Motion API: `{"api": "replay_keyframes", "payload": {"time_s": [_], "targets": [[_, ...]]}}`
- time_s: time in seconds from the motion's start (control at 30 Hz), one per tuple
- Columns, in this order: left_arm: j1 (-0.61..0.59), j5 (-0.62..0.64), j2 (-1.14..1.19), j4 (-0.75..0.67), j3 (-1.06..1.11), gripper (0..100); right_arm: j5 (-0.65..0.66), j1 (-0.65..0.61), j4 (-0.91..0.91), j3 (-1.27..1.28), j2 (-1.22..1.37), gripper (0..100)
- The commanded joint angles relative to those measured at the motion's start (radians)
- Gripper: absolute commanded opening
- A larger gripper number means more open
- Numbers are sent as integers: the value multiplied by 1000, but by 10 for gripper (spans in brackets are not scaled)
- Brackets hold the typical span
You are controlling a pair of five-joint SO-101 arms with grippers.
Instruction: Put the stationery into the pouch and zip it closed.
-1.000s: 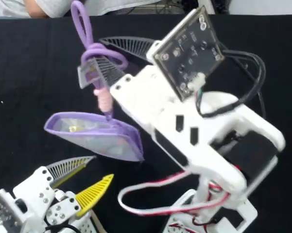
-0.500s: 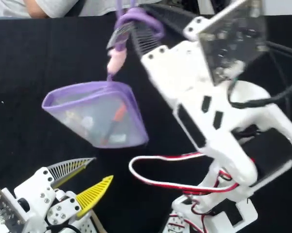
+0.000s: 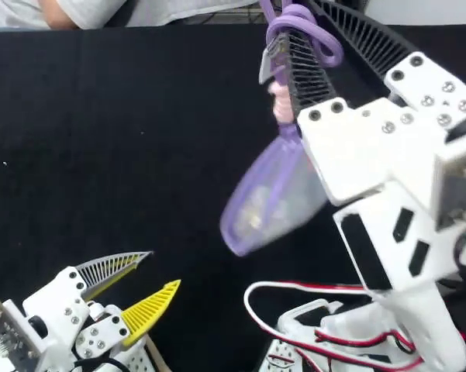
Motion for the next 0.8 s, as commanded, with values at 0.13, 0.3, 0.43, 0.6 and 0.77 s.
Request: {"api": "replay_keyframes", "payload": {"time_s": [0.13, 0.3, 0.43, 0.6, 0.77], "targets": [[15, 3, 3, 0, -1, 185, 3, 3, 17, 25, -25, 11], [15, 3, 3, 0, -2, 184, 2, 2, -21, 107, -22, 11], [15, 3, 3, 0, -4, 184, -37, -23, -75, 182, -22, 11], [15, 3, 3, 0, -5, 184, -54, -127, -107, 265, -22, 11], [15, 3, 3, 0, -2, 184, -110, -245, -109, 266, -22, 11]]}}
